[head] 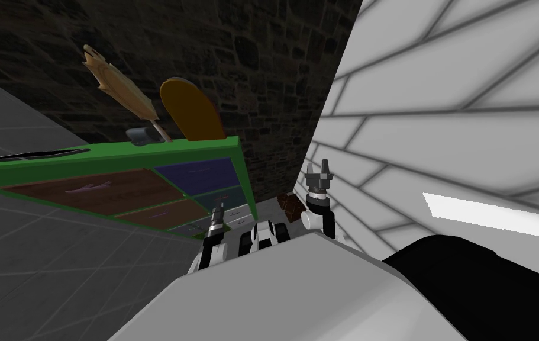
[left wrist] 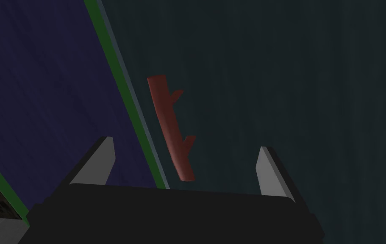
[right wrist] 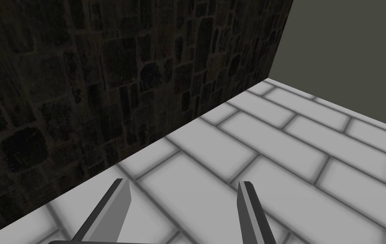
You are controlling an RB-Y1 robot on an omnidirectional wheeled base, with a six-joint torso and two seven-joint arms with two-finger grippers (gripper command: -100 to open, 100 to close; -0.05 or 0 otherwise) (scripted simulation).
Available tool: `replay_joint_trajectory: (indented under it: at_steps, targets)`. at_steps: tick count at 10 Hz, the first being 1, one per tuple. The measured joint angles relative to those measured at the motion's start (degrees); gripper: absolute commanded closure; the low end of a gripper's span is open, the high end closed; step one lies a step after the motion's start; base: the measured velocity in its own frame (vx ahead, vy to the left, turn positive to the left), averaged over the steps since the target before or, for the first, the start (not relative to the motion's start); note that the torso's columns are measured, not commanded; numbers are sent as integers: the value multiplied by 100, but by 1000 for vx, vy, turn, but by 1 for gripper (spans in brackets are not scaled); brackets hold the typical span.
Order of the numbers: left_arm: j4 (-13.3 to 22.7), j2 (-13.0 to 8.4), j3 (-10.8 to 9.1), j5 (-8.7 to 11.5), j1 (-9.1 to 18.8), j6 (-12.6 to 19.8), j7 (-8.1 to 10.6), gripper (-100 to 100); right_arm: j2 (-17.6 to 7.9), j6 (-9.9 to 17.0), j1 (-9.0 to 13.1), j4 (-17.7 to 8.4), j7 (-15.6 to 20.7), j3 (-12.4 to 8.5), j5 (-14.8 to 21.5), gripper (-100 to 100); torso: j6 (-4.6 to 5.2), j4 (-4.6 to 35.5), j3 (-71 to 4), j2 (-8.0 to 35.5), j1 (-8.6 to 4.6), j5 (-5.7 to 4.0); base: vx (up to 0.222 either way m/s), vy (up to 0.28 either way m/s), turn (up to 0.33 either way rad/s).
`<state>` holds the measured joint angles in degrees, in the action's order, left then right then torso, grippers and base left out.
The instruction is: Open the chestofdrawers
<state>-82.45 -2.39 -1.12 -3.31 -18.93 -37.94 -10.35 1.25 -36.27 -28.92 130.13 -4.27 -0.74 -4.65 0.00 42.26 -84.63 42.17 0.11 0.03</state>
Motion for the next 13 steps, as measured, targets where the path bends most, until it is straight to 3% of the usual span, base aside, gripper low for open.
replay_joint_trajectory:
  at_steps: [1,2,3,4,9,13]
  targets:
    - [-91,-10,-10,2,28,118,5,-100,0,0,0,0,0,0,0,0,0,-2,-4,-5,-7,-2,30,-1,-2]
    - [-102,-10,-11,2,33,145,6,100,0,0,0,0,0,0,0,0,-1,1,5,11,-10,-3,-25,10,15]
    - [-2,2,-5,0,25,55,1,100,0,0,1,0,0,0,0,0,-1,7,18,31,-8,-2,-22,2,6]
    - [-8,7,8,-3,30,0,-1,-100,0,0,1,0,0,0,0,0,2,-8,5,-2,7,7,-20,-4,-7]
    - [-196,-449,42,-22,66,272,53,-100,0,0,1,0,0,0,0,0,-1,2,3,4,3,-1,-23,19,-17]
    - [-370,-404,60,-37,162,667,128,-100,0,0,1,0,0,0,0,0,0,2,7,11,-17,-5,-30,27,-20]
